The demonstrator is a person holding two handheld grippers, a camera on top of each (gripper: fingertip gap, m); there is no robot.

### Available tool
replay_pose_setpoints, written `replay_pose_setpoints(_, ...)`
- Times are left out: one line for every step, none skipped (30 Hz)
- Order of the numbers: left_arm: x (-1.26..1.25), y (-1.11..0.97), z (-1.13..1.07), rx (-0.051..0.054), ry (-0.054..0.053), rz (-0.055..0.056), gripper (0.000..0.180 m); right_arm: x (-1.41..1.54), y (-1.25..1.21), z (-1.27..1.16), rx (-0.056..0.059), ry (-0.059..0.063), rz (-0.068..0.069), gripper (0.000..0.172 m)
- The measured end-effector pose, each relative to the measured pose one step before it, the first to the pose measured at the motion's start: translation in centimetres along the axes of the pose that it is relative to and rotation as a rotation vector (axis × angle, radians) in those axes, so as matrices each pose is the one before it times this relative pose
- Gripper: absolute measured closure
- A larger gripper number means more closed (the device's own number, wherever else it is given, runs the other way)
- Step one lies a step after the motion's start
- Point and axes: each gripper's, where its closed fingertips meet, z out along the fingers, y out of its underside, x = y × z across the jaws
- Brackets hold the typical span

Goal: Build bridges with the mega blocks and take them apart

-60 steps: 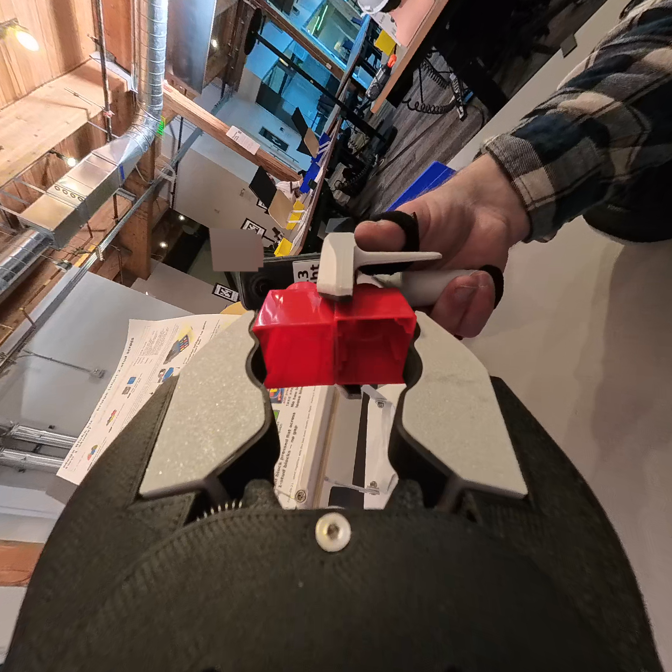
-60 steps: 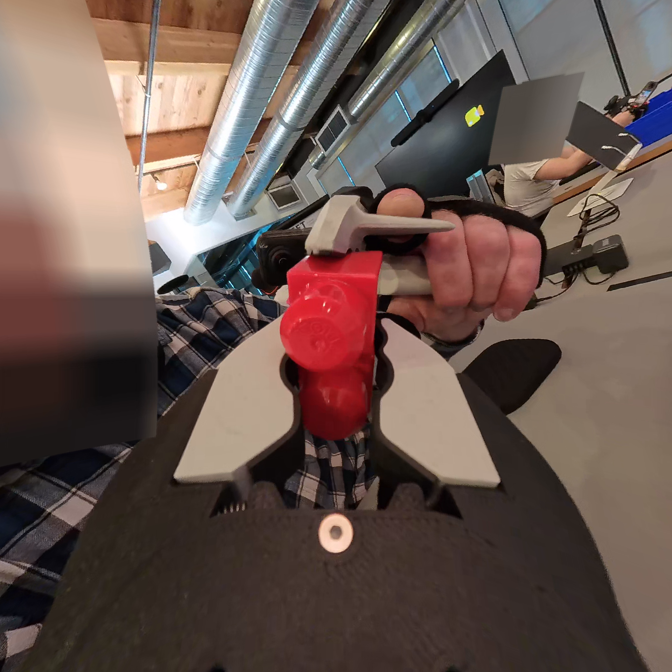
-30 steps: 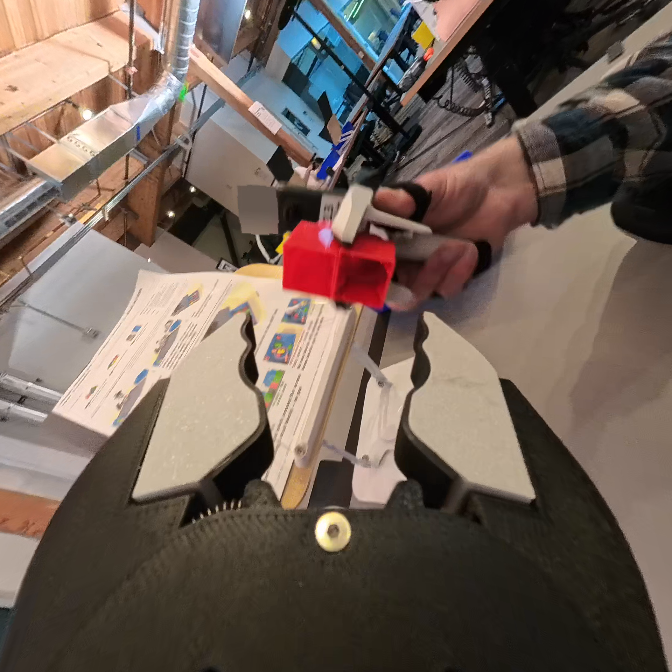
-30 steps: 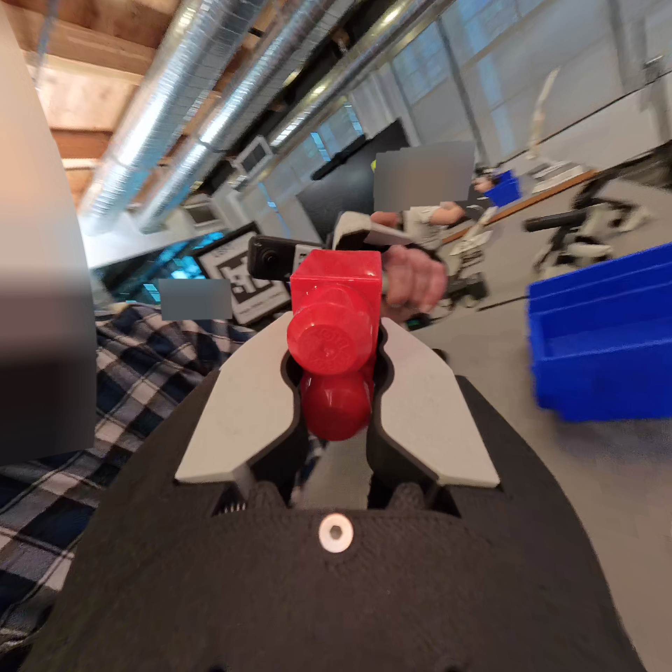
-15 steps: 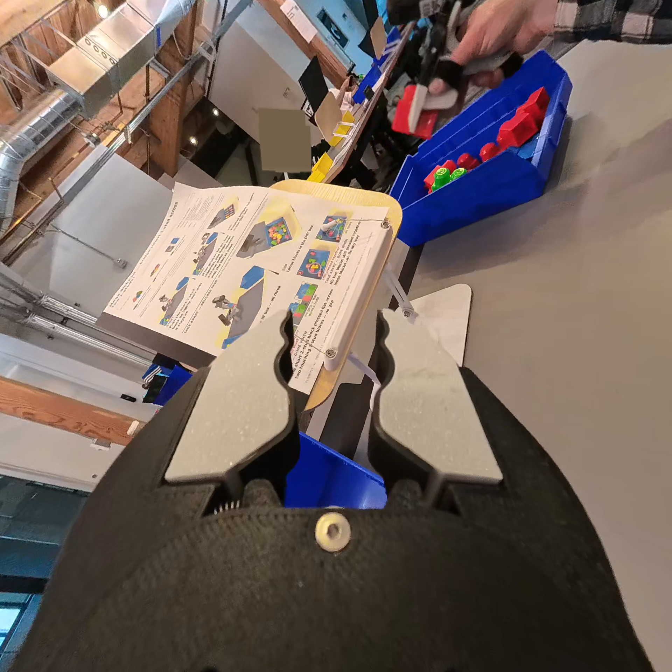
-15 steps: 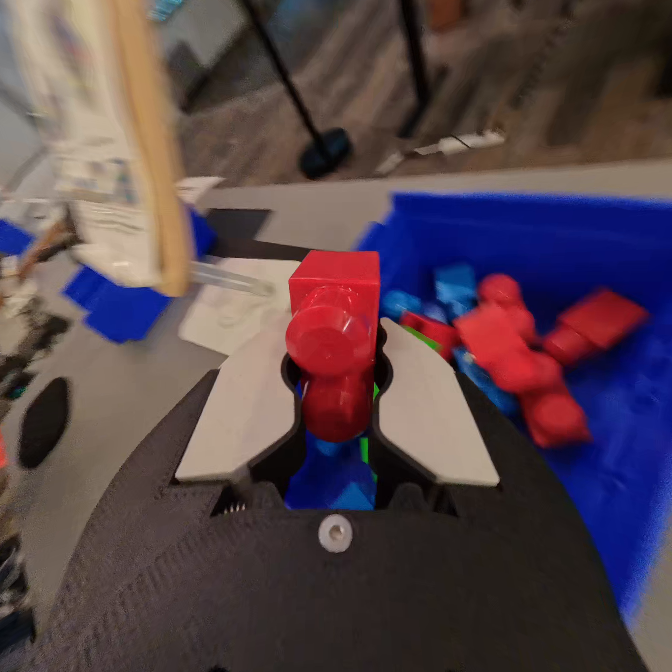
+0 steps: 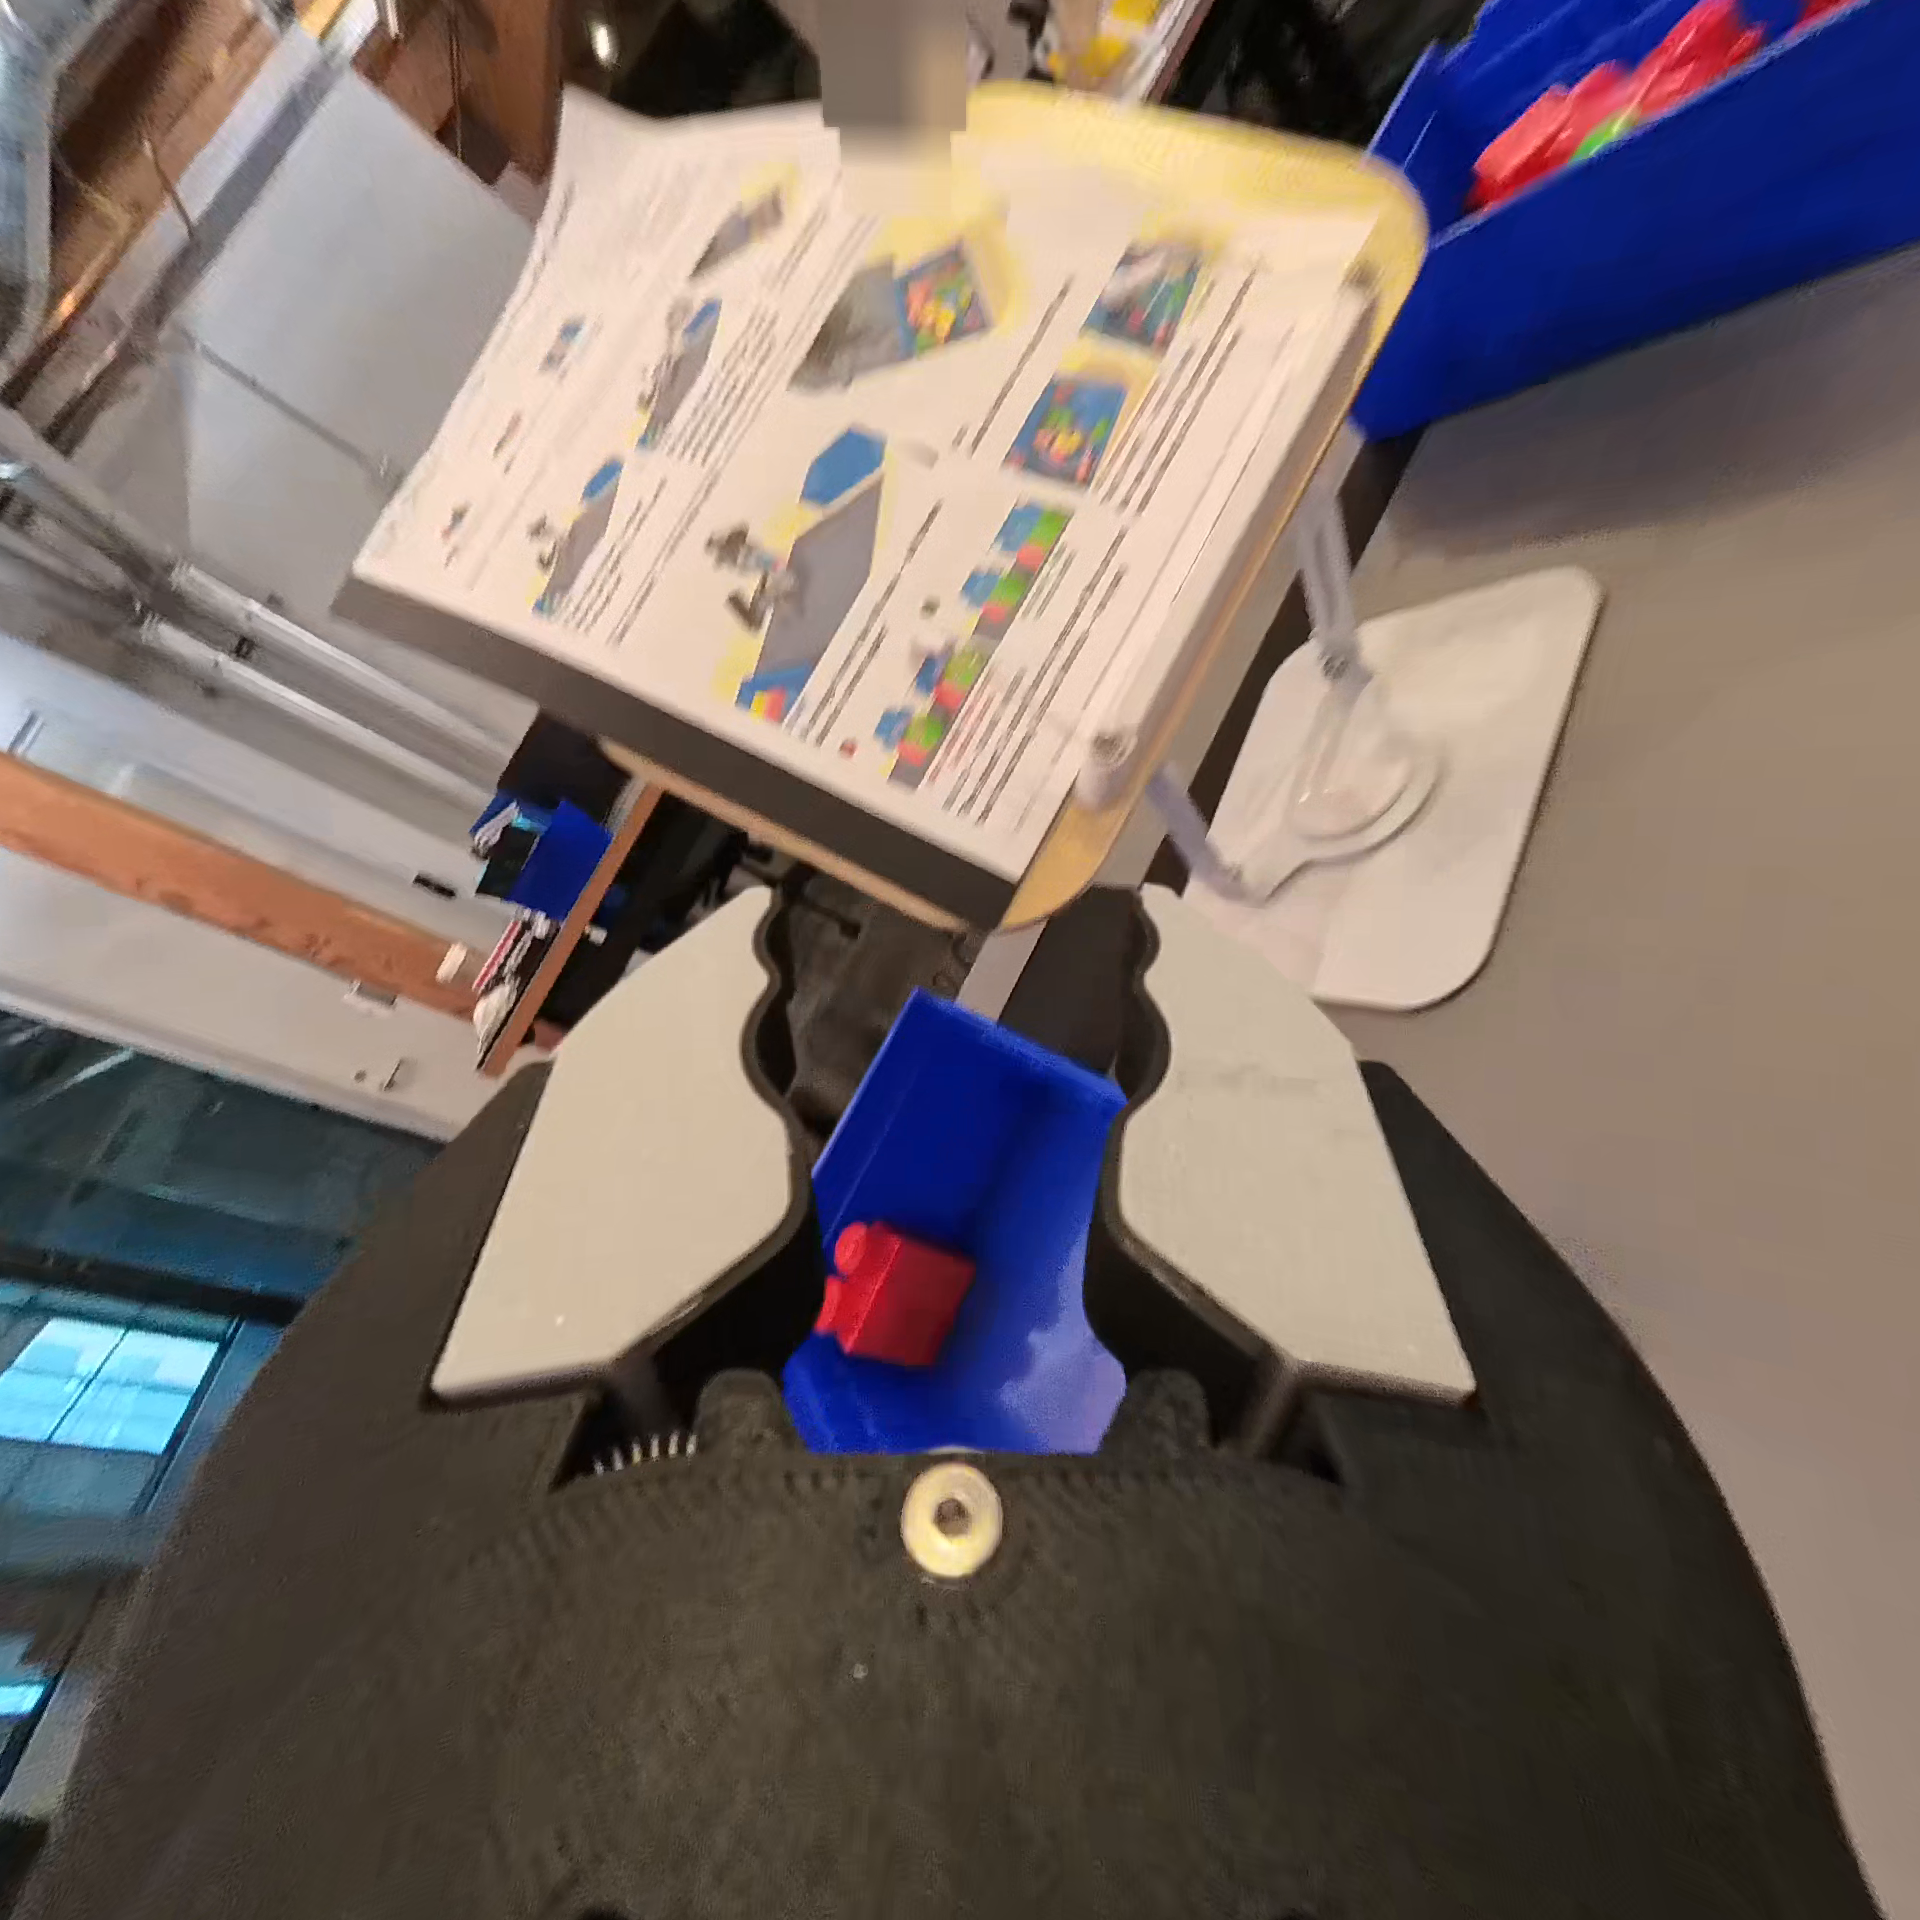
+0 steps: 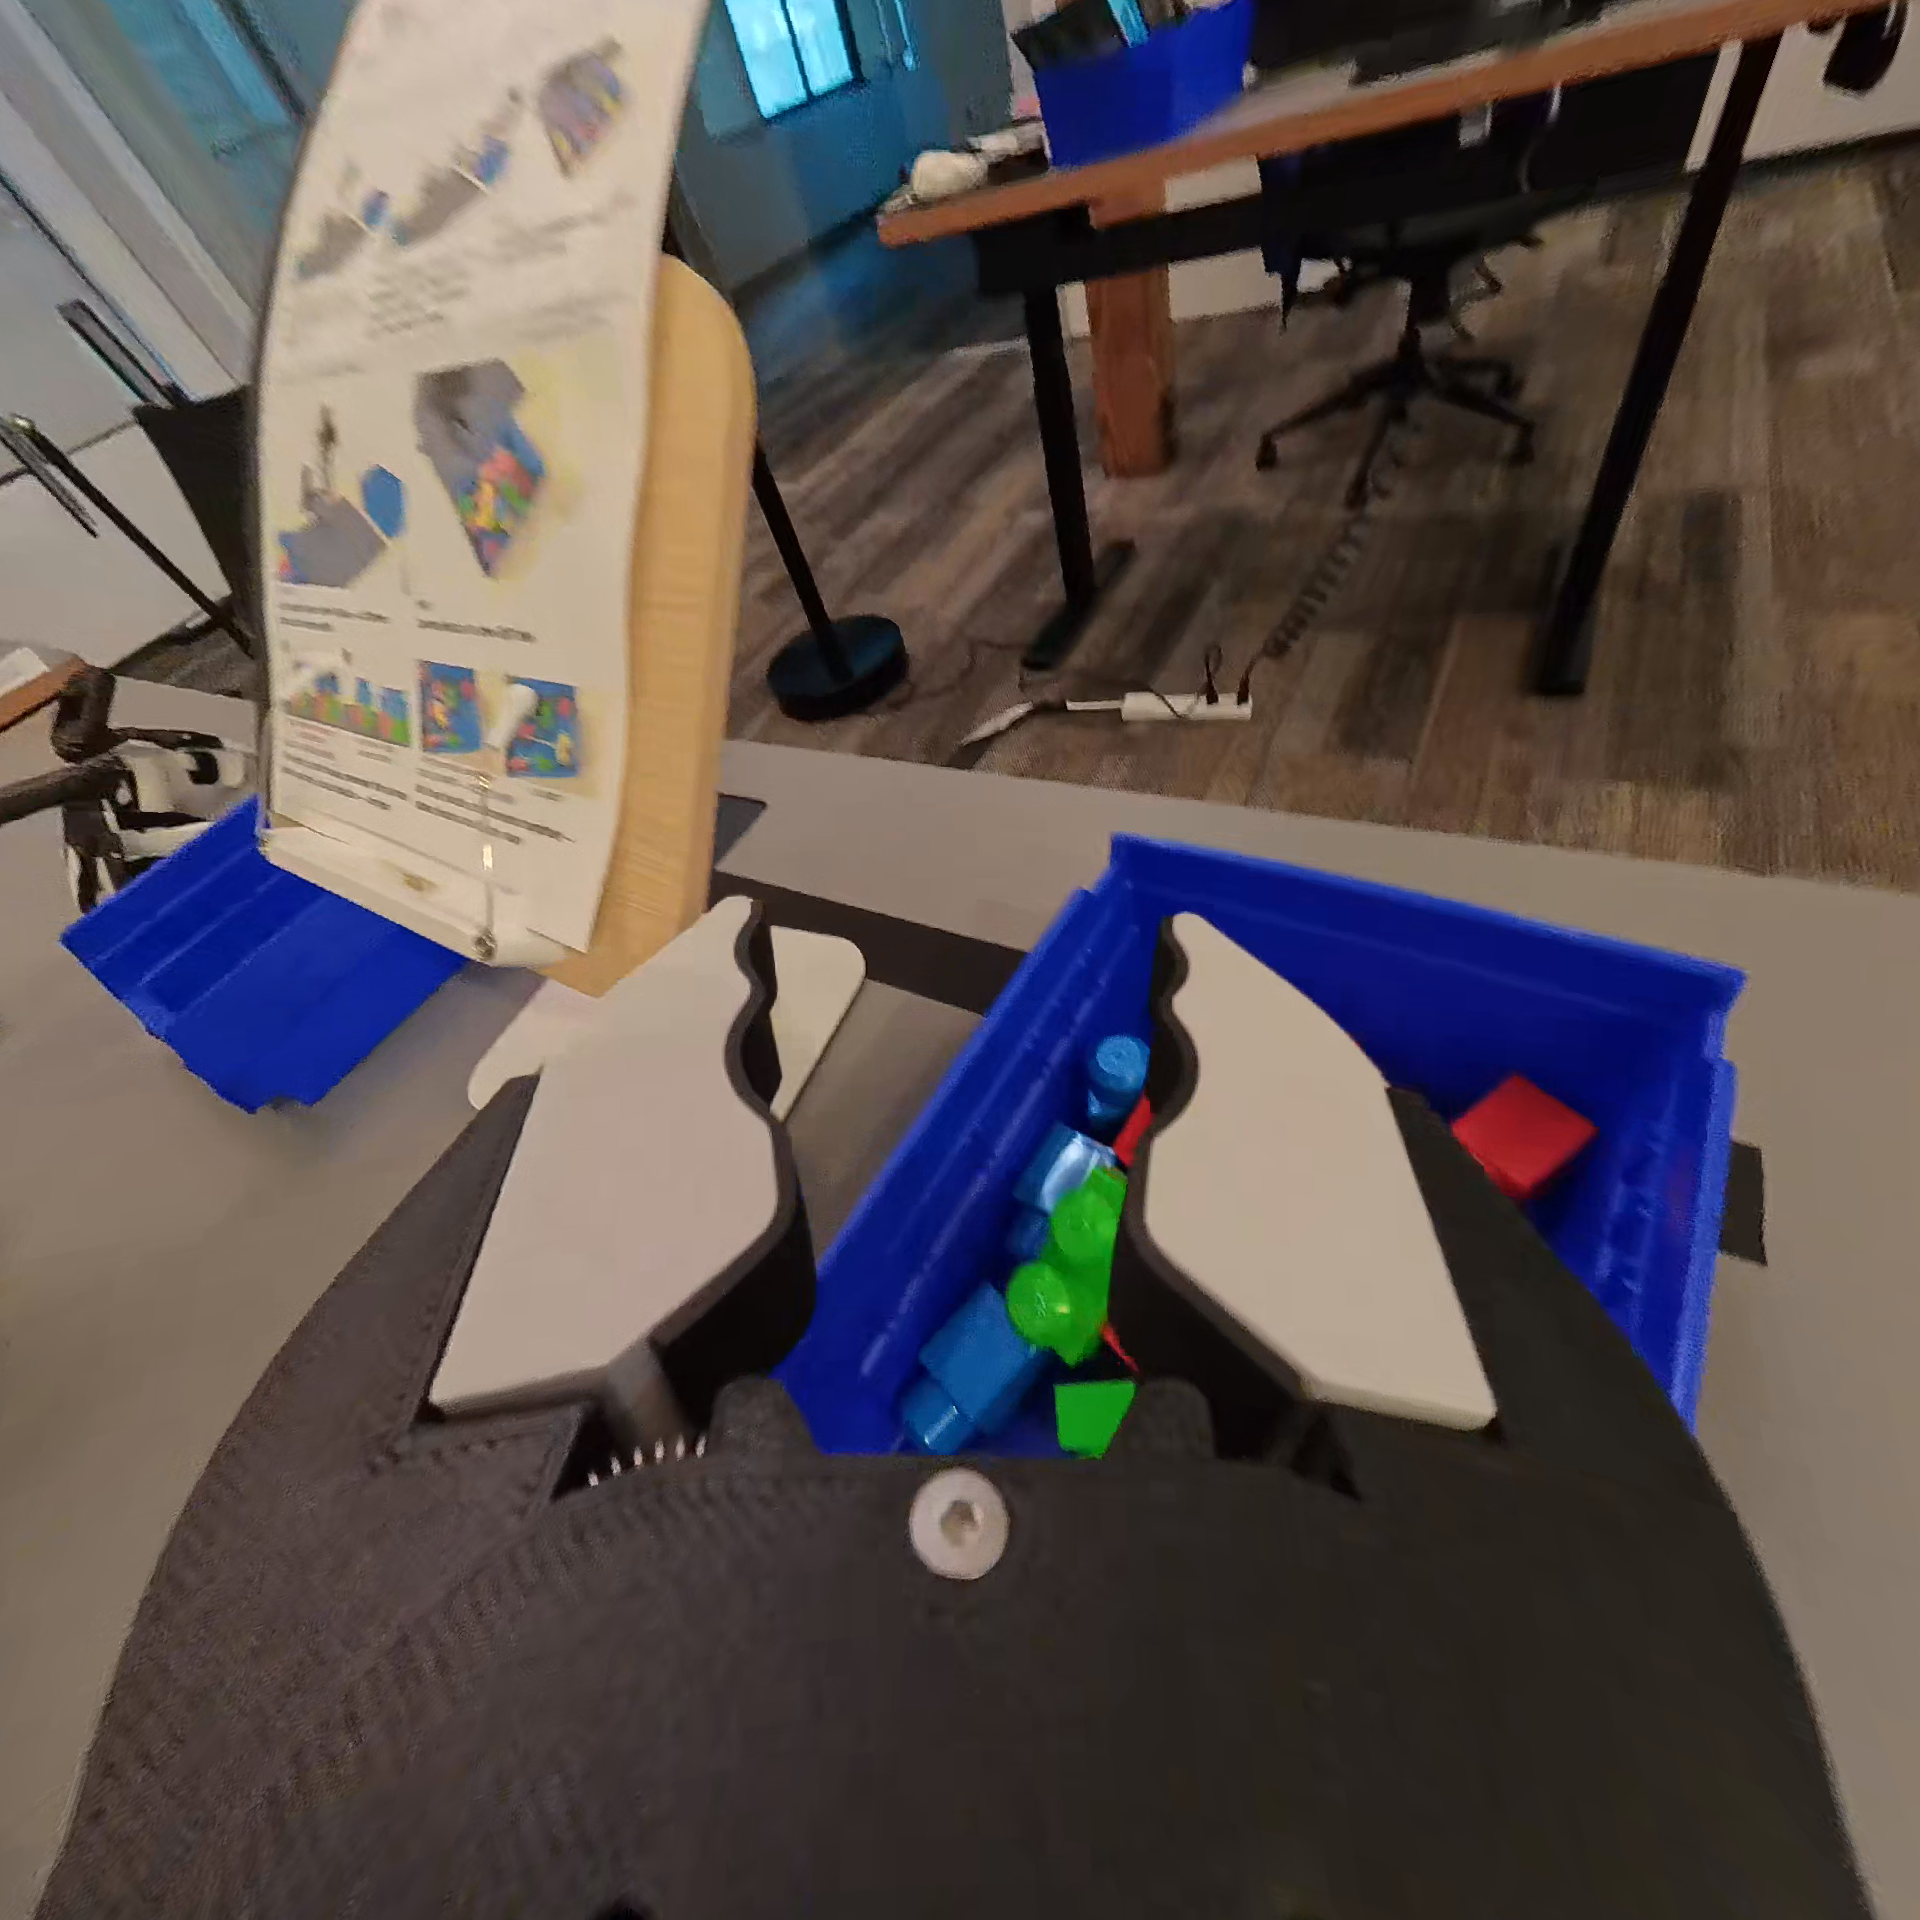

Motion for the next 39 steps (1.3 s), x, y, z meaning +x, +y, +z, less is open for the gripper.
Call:
replay_pose_setpoints(-0.66, 1.431, 0.313, -0.0341, -0.0013, 0.004, 0.121, -0.722, -0.338, 0.124, 0.0147, -0.0173, -0.0094, 0.102)
replay_pose_setpoints(-0.557, 1.64, 0.51, -0.0458, 0.0059, 0.0124, 0.119, -0.898, -0.078, 0.247, -0.0018, -0.032, -0.0087, 0.103)
replay_pose_setpoints(-0.601, 1.836, 0.682, -0.0596, 0.0048, 0.0141, 0.114, -0.871, 0.069, 0.335, -0.0125, -0.0297, -0.0073, 0.103)
replay_pose_setpoints(-0.5, 1.755, 0.791, -0.0566, 0.0148, 0.0106, 0.113, -0.627, -0.004, 0.347, -0.0064, -0.0105, -0.0115, 0.103)
replay_pose_setpoints(-0.381, 1.525, 0.93, -0.0421, 0.0213, 0.0099, 0.114, -0.57, -0.11, 0.34, 0.0002, -0.0025, -0.0189, 0.104)
replay_pose_setpoints(-0.364, 1.328, 1.089, -0.0324, 0.0215, 0.0099, 0.115, -0.663, -0.081, 0.347, -0.0017, -0.0095, -0.0181, 0.105)
replay_pose_setpoints(-0.075, 1.247, 1.261, -0.0291, 0.0398, 0.0085, 0.115, -0.745, 0.021, 0.4, -0.0073, -0.0196, -0.0117, 0.105)
replay_pose_setpoints(0.102, 1.306, 1.434, -0.0366, 0.0521, 0.0115, 0.115, -0.72, 0.03, 0.404, -0.0062, -0.0233, -0.0053, 0.105)
replay_pose_setpoints(-0.169, 1.268, 1.433, -0.0446, 0.0343, 0.022, 0.114, -0.663, -0.069, 0.353, 0.002, -0.0223, -0.004, 0.105)
replay_pose_setpoints(-0.23, 0.986, 1.345, -0.0311, 0.0308, 0.0274, 0.115, -0.611, -0.108, 0.305, 0.0057, -0.021, -0.0055, 0.106)
replay_pose_setpoints(-0.111, 0.841, 1.271, -0.0261, 0.0444, 0.0194, 0.118, -0.573, 0.018, 0.317, -0.0026, -0.0205, -0.0044, 0.107)
replay_pose_setpoints(-0.546, 0.885, 1.218, -0.0325, 0.0257, 0.0011, 0.118, -0.434, 0.109, 0.332, -0.0094, -0.0142, -0.0041, 0.107)
replay_pose_setpoints(-0.546, 0.907, 1.162, -0.0313, 0.0319, -0.0061, 0.118, -0.28, 0.086, 0.305, -0.007, -0.0045, -0.007, 0.107)
replay_pose_setpoints(-0.535, 1.012, 1.122, -0.0364, 0.0339, -0.0027, 0.118, -0.228, 0.068, 0.273, -0.0052, -0.0026, -0.0083, 0.108)
replay_pose_setpoints(-0.556, 1.008, 1.079, -0.0346, 0.0287, -0.0009, 0.119, -0.276, 0.087, 0.251, -0.0062, -0.0078, -0.0074, 0.109)
replay_pose_setpoints(-0.39, 0.752, 0.992, -0.0206, 0.0358, -0.0098, 0.12, -0.277, 0.084, 0.241, -0.006, -0.0105, -0.0045, 0.109)
replay_pose_setpoints(-0.272, 0.643, 0.938, -0.021, 0.0364, -0.0043, 0.12, -0.232, 0.042, 0.229, -0.0026, -0.0089, -0.0027, 0.109)
replay_pose_setpoints(-0.323, 0.621, 0.882, -0.0282, 0.0213, 0.0135, 0.121, -0.178, 0.031, 0.206, -0.0015, -0.0061, -0.0014, 0.11)
replay_pose_setpoints(-0.267, 0.491, 0.879, -0.0243, 0.0162, 0.0186, 0.122, -0.141, 0.078, 0.206, -0.0045, -0.0055, -0.0012, 0.11)
replay_pose_setpoints(-0.046, 0.422, 0.903, -0.0259, 0.0289, 0.0117, 0.121, -0.128, 0.082, 0.193, -0.0043, -0.0043, -0.0024, 0.11)
replay_pose_setpoints(-0.034, 0.516, 0.888, -0.0383, 0.025, 0.0162, 0.122, -0.062, 0.077, 0.171, -0.004, -0.0017, -0.0024, 0.11)
replay_pose_setpoints(-0.192, 0.485, 0.832, -0.0426, 0.0082, 0.0273, 0.122, -0.045, 0.089, 0.145, -0.0054, -0.0004, -0.0024, 0.11)
replay_pose_setpoints(-0.155, 0.316, 0.733, -0.0328, 0.0072, 0.0266, 0.121, -0.032, 0.065, 0.117, -0.0052, 0.0009, -0.0033, 0.11)
replay_pose_setpoints(-0.01, 0.136, 0.653, -0.0201, 0.0172, 0.014, 0.121, -0.025, 0.037, 0.09, -0.0028, 0.0019, -0.004, 0.111)
replay_pose_setpoints(0.194, 0.0, 0.524, -0.0108, 0.0293, 0.0104, 0.125, -0.067, -0.008, 0.057, -0.0005, -0.0008, -0.0032, 0.111)
replay_pose_setpoints(-0.208, -0.152, 0.187, 0.0038, -0.0011, 0.0041, 0.129, -0.142, -0.04, 0.054, 0.0013, -0.0066, -0.0012, 0.111)
replay_pose_setpoints(-0.062, -0.13, 0.068, 0.0088, 0.0184, -0.0076, 0.128, -0.18, -0.052, 0.048, 0.0023, -0.0096, 0.0009, 0.111)
replay_pose_setpoints(0.006, -0.102, 0.037, 0.0095, 0.0223, -0.0254, 0.129, -0.153, -0.058, 0.031, 0.0015, -0.007, 0.0004, 0.111)
replay_pose_setpoints(-0.031, -0.127, 0.004, 0.0094, 0.0101, -0.0135, 0.132, -0.125, -0.072, 0.02, 0.0015, -0.0016, -0.0041, 0.112)
replay_pose_setpoints(0.076, -0.172, -0.012, 0.0111, 0.0017, -0.0027, 0.137, -0.091, -0.048, 0.001, -0.0007, 0.0016, -0.0071, 0.112)
replay_pose_setpoints(0.318, -0.182, -0.057, 0.0069, 0.0138, 0.0026, 0.141, -0.09, -0.013, -0.008, -0.0038, 0.0019, -0.0068, 0.112)
replay_pose_setpoints(0.047, 0.004, -0.061, -0.007, -0.0102, 0.0023, 0.141, -0.079, -0.008, -0.041, -0.0036, 0.0023, -0.0062, 0.112)
replay_pose_setpoints(0.227, -0.007, -0.129, 0.0012, -0.0056, 0.0063, 0.142, -0.06, -0.074, -0.084, -0.0004, 0.0033, -0.0053, 0.112)
replay_pose_setpoints(0.526, -0.065, -0.226, 0.0048, 0.0147, -0.0058, 0.142, -0.075, -0.136, -0.134, 0.0027, 0.0022, -0.004, 0.112)
replay_pose_setpoints(0.628, -0.12, -0.281, 0.0037, 0.012, 0.002, 0.142, -0.123, -0.164, -0.169, 0.0043, -0.001, -0.0031, 0.112)
replay_pose_setpoints(0.479, -0.022, -0.245, -0.0052, -0.007, 0.006, 0.143, -0.164, -0.19, -0.171, 0.0049, -0.003, -0.0033, 0.113)
replay_pose_setpoints(0.527, 0.055, -0.304, -0.0084, -0.0026, 0.0055, 0.144, -0.211, -0.201, -0.171, 0.005, -0.0024, -0.0068, 0.113)
replay_pose_setpoints(0.723, -0.161, -0.409, 0.0145, 0.0114, -0.008, 0.144, -0.306, -0.254, -0.153, 0.0067, -0.0035, -0.0112, 0.113)
replay_pose_setpoints(0.716, -0.22, -0.524, 0.02, 0.0113, -0.0196, 0.144, -0.438, -0.306, -0.118, 0.0074, -0.0077, -0.0131, 0.114)
